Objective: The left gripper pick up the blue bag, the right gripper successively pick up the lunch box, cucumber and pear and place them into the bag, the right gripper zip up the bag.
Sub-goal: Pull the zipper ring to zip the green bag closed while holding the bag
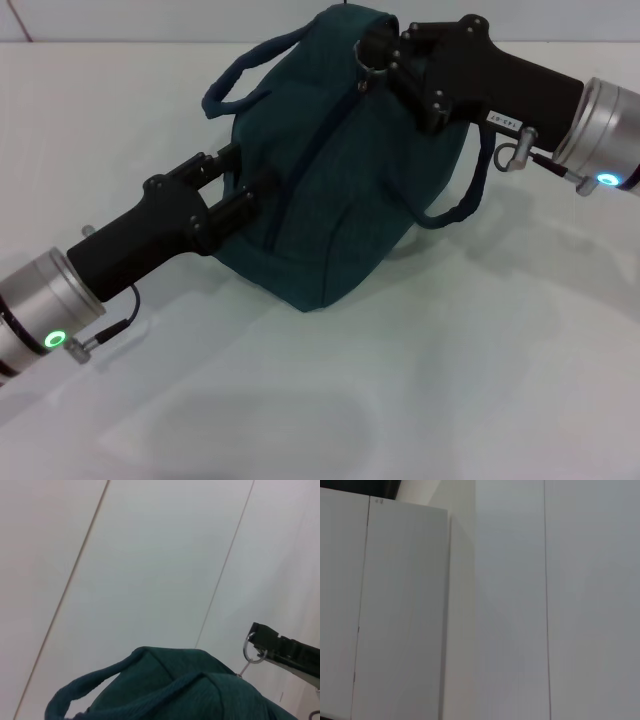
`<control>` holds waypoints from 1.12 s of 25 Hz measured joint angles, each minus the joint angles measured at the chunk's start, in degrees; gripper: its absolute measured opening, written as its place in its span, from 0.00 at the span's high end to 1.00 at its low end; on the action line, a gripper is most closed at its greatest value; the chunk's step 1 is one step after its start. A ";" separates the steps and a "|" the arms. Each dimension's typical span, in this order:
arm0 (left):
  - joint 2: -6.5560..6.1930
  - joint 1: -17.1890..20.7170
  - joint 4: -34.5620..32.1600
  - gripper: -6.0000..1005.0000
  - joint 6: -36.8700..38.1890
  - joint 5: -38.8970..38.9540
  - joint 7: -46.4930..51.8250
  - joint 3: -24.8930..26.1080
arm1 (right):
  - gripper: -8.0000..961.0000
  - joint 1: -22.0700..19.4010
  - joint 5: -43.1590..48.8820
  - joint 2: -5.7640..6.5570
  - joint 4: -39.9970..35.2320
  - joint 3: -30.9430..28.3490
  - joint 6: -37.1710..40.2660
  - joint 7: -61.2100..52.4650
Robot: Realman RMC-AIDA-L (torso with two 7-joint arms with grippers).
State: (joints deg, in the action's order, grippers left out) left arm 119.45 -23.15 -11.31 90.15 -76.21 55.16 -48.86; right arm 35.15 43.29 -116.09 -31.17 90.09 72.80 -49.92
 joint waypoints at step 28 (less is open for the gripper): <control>0.07 -0.83 -0.29 0.91 -0.28 -1.88 -2.51 0.00 | 0.97 -1.05 -0.50 0.17 0.01 -0.98 -0.13 1.22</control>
State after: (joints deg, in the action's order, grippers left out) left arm 119.52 -23.98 -11.60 89.87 -78.09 52.65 -48.87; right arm 34.10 42.80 -115.92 -31.16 89.11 72.67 -48.70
